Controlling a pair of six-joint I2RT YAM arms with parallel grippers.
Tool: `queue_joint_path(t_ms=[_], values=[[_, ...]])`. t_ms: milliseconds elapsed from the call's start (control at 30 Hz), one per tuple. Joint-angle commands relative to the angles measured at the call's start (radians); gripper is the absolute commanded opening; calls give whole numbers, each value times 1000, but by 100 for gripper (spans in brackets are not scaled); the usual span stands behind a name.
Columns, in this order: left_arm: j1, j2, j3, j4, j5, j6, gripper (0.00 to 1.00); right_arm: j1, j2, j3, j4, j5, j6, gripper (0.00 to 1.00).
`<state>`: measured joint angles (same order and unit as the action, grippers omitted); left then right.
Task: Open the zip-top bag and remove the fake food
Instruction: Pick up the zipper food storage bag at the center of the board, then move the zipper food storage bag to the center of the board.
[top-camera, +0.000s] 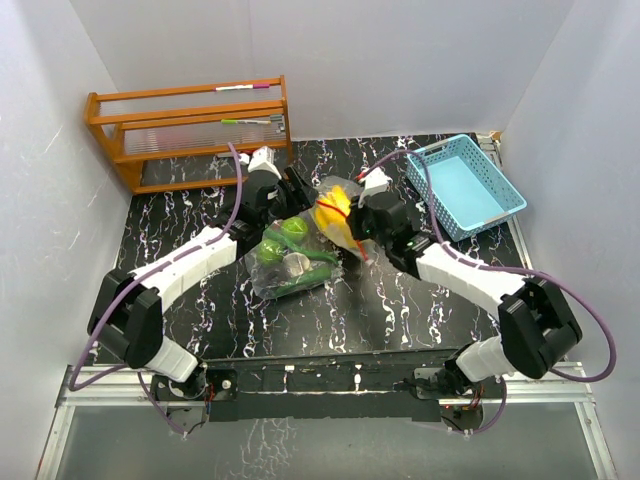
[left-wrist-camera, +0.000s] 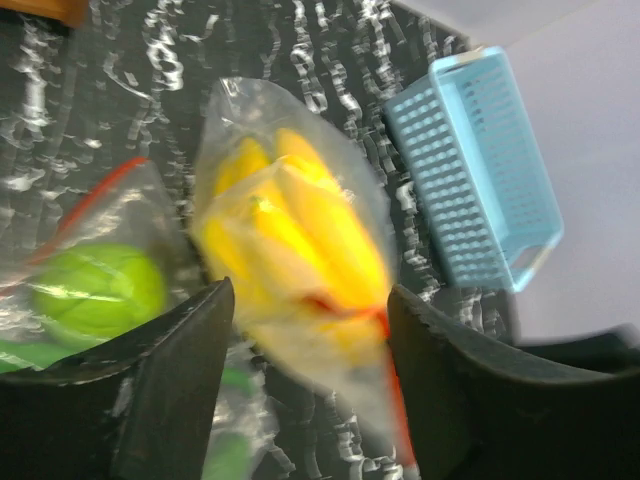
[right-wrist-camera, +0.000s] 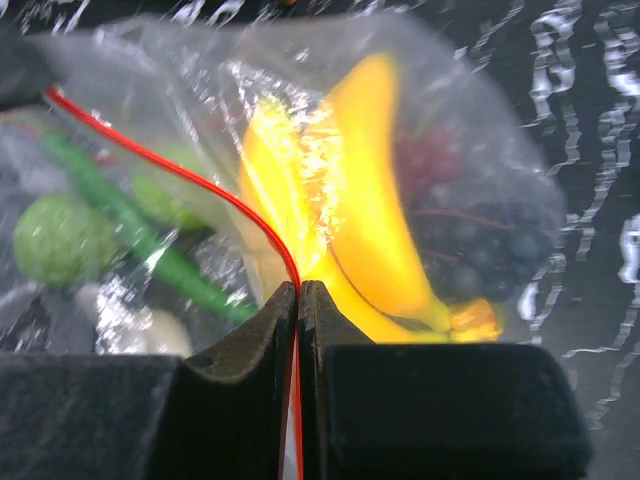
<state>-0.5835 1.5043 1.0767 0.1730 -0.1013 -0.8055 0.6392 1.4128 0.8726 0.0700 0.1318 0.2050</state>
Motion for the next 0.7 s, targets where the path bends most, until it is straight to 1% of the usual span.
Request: queue_joint_path(t_ms=[0, 33, 67, 133, 200, 333, 467, 533, 600, 667], values=[[-2, -108, -42, -58, -95, 133, 35, -128, -52, 85, -11, 0, 36, 7], [-6, -118, -58, -53, -82, 150, 24, -154, -53, 93, -13, -8, 37, 8], [-21, -124, -68, -53, -74, 167, 16, -180, -53, 96, -13, -21, 38, 7], [-79, -124, -73, -79, -87, 203, 11, -220, -47, 105, -13, -59, 32, 7], [-142, -116, -84, -93, -98, 216, 11, -251, -38, 113, -15, -78, 34, 8], [-216, -83, -160, -40, -41, 147, 8, -278, -32, 121, -15, -116, 49, 8], [-257, -43, -244, 45, 52, 75, 7, -279, -26, 123, -15, -144, 32, 8], [-274, -36, -272, 77, 75, 62, 7, -280, -18, 126, -25, -156, 25, 8], [-281, -24, -285, 74, 80, 61, 7, -279, -13, 124, -27, -165, 25, 8], [-283, -8, -299, 72, 57, 69, 7, -279, -11, 119, -29, -173, 23, 8]])
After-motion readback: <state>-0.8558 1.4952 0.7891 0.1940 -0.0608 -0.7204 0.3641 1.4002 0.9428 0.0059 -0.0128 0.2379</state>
